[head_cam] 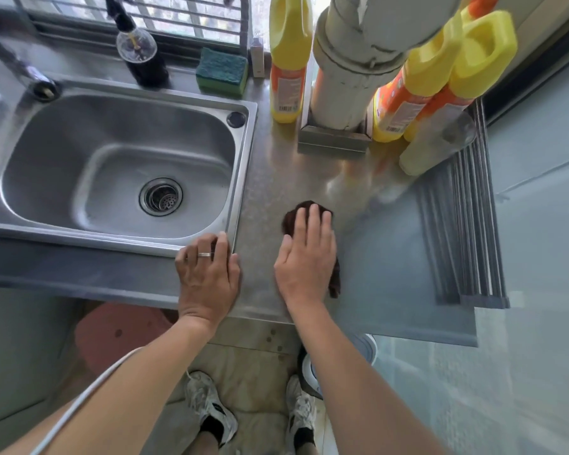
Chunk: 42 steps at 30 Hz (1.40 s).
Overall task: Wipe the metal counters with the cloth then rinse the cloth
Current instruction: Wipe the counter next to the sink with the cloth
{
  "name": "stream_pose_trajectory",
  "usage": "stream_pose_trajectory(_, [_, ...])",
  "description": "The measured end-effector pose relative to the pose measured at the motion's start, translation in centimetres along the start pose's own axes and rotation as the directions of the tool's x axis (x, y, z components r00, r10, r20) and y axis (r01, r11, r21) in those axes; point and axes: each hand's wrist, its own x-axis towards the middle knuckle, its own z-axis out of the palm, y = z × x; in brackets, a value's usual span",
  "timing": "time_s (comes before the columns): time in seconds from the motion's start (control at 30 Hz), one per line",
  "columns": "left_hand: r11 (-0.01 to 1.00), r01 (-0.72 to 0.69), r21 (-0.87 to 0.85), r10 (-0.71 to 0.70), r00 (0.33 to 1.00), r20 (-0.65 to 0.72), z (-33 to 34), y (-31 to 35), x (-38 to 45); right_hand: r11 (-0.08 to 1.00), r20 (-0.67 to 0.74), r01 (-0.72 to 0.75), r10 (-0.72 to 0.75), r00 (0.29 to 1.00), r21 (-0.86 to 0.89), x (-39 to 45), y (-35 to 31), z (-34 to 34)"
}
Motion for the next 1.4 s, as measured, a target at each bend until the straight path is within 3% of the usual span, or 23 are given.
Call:
stream_pose_trajectory(0.17, [1.000,-0.011,-0.003,0.011,1.000,0.018,-0.1,-0.1,-0.2,0.982,0.106,0.170,-0.177,0.978,0.078,-1.7,-4.7,1.5])
stream_pose_trajectory(0.37, [0.984,-0.180,-0.002,0.180,0.980,0.082,-1.6,0.8,-0.2,0.902,0.201,0.412,-0.431,0.880,0.129,-2.3,1.1,-0.9])
stream_pose_trajectory(0.57, [0.996,-0.057,-0.066,0.067,0.982,0.178,-1.4,5.4,-1.0,0.981,0.117,0.191,-0.186,0.976,-0.028,-2.4,13.1,-5.6])
stream_pose_trajectory(0.7, [0.998,0.005,-0.059,0.004,0.990,0.140,-0.1,6.2,-1.6,0.990,0.084,0.104,-0.096,0.992,-0.091,-1.7,19.5,-8.1])
stream_pose_trajectory(0.8, [0.997,-0.024,-0.068,0.031,0.993,0.112,0.0,6.1,-1.8,0.996,0.022,0.044,-0.042,0.999,-0.080,-1.7,20.6,-8.2])
stream_pose_trajectory(0.97, [0.996,-0.060,-0.059,0.065,0.994,0.084,0.2,6.2,-2.0,0.953,-0.070,-0.295,0.291,0.954,-0.067,-2.1,16.2,-6.7])
stream_pose_trajectory(1.03, [0.996,-0.057,-0.061,0.063,0.993,0.100,0.1,6.2,-1.9,0.937,-0.081,-0.344,0.339,0.937,-0.064,-2.6,13.5,-5.9])
stream_pose_trajectory(1.27, [0.947,0.023,-0.319,-0.011,0.999,0.039,-0.8,4.6,-1.5,0.995,-0.005,-0.075,0.075,0.997,-0.059,-5.5,1.7,-1.4])
stream_pose_trajectory(1.4, [0.980,0.047,-0.191,-0.048,0.999,0.002,-1.5,-0.7,-0.4,0.989,0.128,0.146,-0.144,0.981,-0.007,-5.4,-5.6,1.4])
